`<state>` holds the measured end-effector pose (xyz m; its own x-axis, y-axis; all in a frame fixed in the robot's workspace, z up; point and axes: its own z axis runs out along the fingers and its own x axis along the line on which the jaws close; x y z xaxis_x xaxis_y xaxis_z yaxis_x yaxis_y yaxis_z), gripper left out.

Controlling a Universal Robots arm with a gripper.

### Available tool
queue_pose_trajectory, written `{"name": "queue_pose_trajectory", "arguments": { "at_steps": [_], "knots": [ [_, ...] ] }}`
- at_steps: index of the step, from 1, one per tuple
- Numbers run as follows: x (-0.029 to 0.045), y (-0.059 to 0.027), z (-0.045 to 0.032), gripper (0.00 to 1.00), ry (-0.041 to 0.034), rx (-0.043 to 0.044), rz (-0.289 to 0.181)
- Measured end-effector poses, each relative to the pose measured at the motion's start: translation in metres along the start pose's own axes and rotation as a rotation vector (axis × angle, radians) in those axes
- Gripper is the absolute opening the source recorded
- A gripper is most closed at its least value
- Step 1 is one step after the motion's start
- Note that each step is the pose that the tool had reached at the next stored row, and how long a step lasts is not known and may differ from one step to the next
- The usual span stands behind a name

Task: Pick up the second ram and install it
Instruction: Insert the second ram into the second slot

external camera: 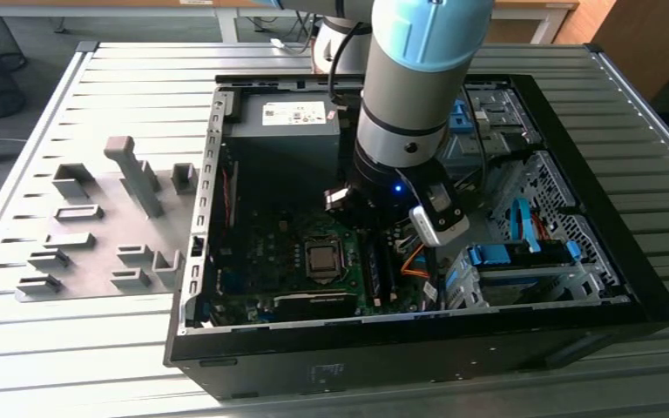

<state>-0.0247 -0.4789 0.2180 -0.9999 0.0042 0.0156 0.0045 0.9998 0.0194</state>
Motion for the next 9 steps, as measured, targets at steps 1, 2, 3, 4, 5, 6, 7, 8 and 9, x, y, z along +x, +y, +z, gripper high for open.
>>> {"name": "queue_pose_trajectory", "arguments": {
  "at_steps": [1,2,3,4,5,6,7,8,9],
  "knots": [
    [0.0000,0.0000,0.0002,0.14,0.0000,0.0000,0.000],
    [0.0000,-0.0001,0.0004,0.14,0.0001,-0.0001,0.001],
    [-0.0001,-0.0001,0.0007,0.14,0.0001,-0.0001,0.001],
    [-0.0001,0.0000,0.0012,0.14,-0.0001,-0.0005,0.001],
    [-0.0001,0.0000,0.0013,0.14,0.0000,-0.0006,0.002],
    [-0.0001,0.0000,0.0013,0.14,0.0000,-0.0009,0.002],
    [-0.0001,0.0000,0.0013,0.14,0.0000,-0.0013,0.002],
    [-0.0001,0.0000,0.0013,0.14,0.0000,-0.0015,0.002],
    [-0.0001,0.0000,0.0013,0.14,0.0000,-0.0015,0.002]
  ]
}}
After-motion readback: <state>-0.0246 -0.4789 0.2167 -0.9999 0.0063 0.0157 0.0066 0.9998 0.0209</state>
